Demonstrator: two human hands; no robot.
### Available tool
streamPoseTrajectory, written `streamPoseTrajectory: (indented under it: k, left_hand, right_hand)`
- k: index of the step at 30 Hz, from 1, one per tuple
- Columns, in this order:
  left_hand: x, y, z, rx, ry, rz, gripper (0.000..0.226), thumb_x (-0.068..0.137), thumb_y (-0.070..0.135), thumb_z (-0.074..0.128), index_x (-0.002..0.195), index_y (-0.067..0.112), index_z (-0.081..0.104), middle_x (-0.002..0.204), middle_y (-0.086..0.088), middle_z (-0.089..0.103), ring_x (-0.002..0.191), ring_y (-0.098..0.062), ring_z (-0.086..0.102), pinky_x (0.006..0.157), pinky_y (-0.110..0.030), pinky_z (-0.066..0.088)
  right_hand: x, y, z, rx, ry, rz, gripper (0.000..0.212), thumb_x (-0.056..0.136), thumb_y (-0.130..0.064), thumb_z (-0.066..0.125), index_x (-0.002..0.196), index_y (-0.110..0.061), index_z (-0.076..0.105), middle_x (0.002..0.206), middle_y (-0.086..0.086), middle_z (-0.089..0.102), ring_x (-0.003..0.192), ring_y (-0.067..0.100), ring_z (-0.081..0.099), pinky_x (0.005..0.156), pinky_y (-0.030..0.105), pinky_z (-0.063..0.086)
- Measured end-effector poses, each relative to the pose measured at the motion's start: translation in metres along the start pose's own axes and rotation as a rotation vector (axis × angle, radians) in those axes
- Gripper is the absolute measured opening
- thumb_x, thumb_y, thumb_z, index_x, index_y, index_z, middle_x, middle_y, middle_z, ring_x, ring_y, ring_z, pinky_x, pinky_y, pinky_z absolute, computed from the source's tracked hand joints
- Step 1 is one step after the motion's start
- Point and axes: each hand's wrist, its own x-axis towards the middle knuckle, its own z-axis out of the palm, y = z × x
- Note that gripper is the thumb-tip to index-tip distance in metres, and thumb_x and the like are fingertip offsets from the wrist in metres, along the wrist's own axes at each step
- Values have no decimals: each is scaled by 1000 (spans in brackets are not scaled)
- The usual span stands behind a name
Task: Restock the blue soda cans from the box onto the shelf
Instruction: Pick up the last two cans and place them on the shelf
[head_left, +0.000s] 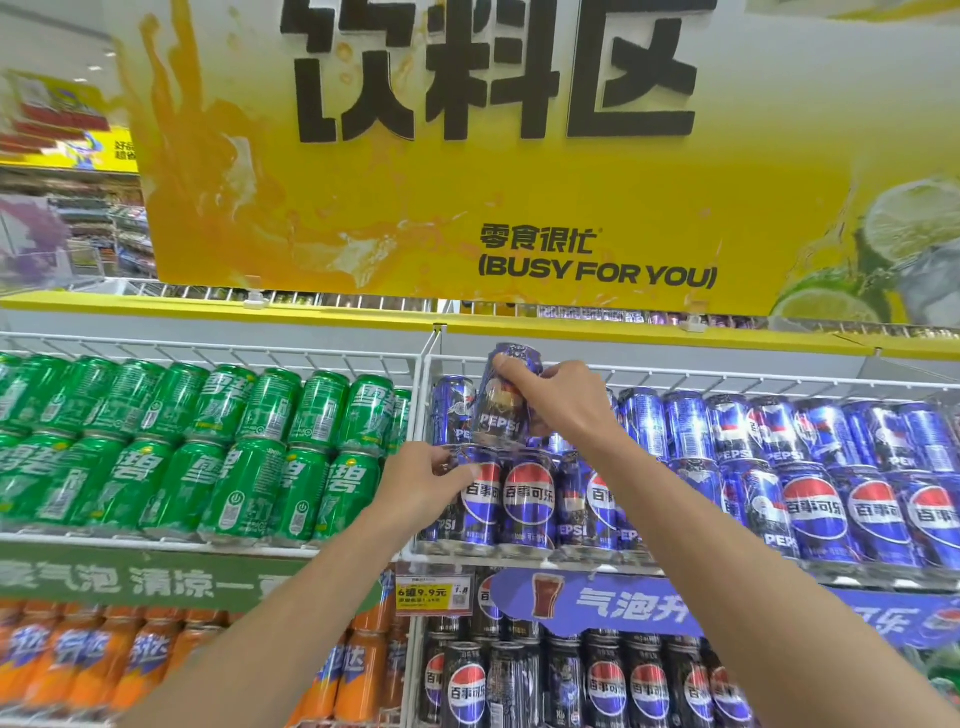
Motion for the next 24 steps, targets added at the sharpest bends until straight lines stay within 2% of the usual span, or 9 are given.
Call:
streamPoseTrajectory:
  k: [1,3,5,7,11,14,17,20,24]
  left_hand:
    - [0,0,1,-3,7,-1,36,89,40,76,111,11,72,97,-2,67,84,-21,65,85,-40,56]
    - [-1,-2,1,28,15,10,16,92,37,73,92,23,66,92,6,61,87,-18,62,90,-37,55]
    - [-2,-1,3,48,20,18,30,93,37,72,75,30,50,79,13,52,82,-14,56,81,-29,51]
    - [-1,-4,5,43,58,25,32,93,35,72,75,30,46,76,16,47,83,-14,53,73,-22,45]
    - [0,-3,9,48,73,37,33,94,35,71,74,32,46,74,15,46,67,-3,47,62,-19,42]
    - [0,-4,12,83,101,25,38,94,35,71,70,36,41,75,11,51,70,-10,51,71,-27,46]
    - [-2,-4,14,103,121,31,41,94,35,70,66,34,41,80,1,54,73,-17,50,62,-26,41]
    - [-3,-4,16,98,131,33,30,93,36,71,72,23,55,84,-3,57,76,-19,50,58,-23,38]
    - [-3,0,16,96,125,-12,33,92,36,71,69,13,62,68,0,54,61,-17,49,56,-26,38]
  right_hand:
    - [10,0,1,6,4,4,81,73,-82,67,64,-2,69,65,15,76,60,27,77,73,50,64]
    - [26,1,3,-9,3,2,74,75,-80,68,61,-7,68,64,13,76,56,24,76,72,48,65]
    - [37,2,9,-46,3,7,77,74,-81,66,64,-5,71,63,12,76,55,23,76,69,46,66]
    - [44,4,17,-102,-5,16,80,71,-82,66,67,-3,73,61,11,75,54,24,75,66,45,66]
    - [47,7,35,-194,-43,-28,84,74,-84,62,62,-1,73,53,11,72,53,23,74,69,42,65]
    - [45,7,46,-261,-116,-78,82,76,-85,60,60,-5,68,56,12,72,54,23,74,69,40,65]
    - [46,6,47,-333,-146,-109,81,78,-87,55,59,-9,62,62,16,75,57,25,75,71,40,65]
    - [46,8,47,-369,-116,-128,83,75,-91,52,59,-10,57,68,18,75,65,30,76,73,47,64]
    - [38,4,43,-358,-63,-145,79,80,-84,58,53,-11,45,55,11,58,58,30,66,68,45,62]
